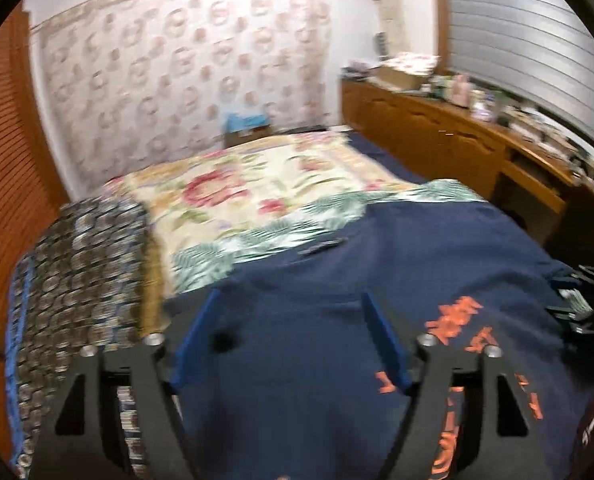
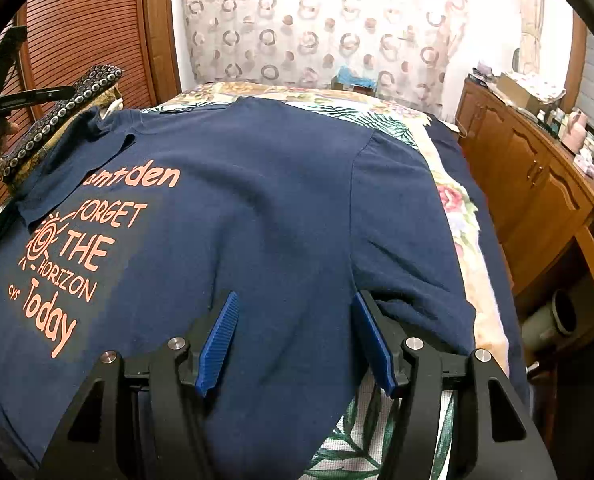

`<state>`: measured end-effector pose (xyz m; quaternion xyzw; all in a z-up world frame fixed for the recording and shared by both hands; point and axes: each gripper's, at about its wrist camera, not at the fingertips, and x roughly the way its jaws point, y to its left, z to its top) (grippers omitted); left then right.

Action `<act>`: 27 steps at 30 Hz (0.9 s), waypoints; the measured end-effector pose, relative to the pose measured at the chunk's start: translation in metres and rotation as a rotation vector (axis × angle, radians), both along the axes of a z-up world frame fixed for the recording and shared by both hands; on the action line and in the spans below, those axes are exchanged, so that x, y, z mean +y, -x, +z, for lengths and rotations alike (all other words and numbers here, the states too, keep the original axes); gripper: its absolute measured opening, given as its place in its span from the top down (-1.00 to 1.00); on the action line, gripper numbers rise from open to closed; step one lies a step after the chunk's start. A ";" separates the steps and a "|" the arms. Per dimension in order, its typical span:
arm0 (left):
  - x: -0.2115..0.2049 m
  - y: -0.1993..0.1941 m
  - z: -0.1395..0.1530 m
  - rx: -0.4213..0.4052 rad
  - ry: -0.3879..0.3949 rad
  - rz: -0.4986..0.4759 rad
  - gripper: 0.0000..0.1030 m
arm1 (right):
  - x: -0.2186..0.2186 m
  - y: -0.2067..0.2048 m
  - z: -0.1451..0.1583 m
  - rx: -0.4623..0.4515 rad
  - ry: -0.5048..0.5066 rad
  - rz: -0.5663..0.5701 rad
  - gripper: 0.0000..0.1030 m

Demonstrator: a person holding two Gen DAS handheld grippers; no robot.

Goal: Fold small clothes

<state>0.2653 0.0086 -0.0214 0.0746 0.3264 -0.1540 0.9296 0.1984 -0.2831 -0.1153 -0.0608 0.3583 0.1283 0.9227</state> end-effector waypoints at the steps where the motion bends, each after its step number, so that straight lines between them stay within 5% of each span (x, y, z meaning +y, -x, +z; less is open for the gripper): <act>1: -0.007 0.002 0.000 -0.001 0.002 -0.028 -0.53 | 0.000 0.000 0.000 0.000 0.000 0.000 -0.20; 10: -0.063 0.003 -0.029 0.076 0.013 -0.232 -0.54 | -0.001 0.001 0.001 -0.006 0.002 -0.027 -0.20; 16: -0.071 -0.008 -0.061 0.155 -0.005 -0.238 -0.54 | -0.017 0.005 0.008 -0.016 -0.063 -0.104 -0.20; 27: -0.082 -0.006 -0.077 0.196 -0.075 -0.239 -0.64 | -0.077 0.001 0.011 0.025 -0.121 -0.305 -0.20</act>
